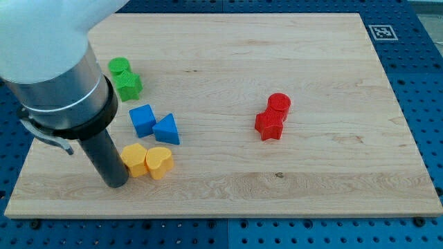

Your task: Move the blue cube along with blue triangle slightly down

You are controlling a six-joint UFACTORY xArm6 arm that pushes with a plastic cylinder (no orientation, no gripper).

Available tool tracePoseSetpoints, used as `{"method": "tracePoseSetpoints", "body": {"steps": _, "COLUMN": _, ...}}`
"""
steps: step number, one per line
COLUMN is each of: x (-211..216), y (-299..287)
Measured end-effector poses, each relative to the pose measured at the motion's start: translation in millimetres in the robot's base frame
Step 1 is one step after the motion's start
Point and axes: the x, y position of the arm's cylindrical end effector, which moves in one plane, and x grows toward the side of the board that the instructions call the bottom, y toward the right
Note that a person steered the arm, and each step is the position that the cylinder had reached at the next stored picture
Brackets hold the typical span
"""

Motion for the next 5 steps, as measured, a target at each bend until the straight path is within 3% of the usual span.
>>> {"method": "tracePoseSetpoints", "body": {"steps": 5, "x": 3.9, "y": 0.0}}
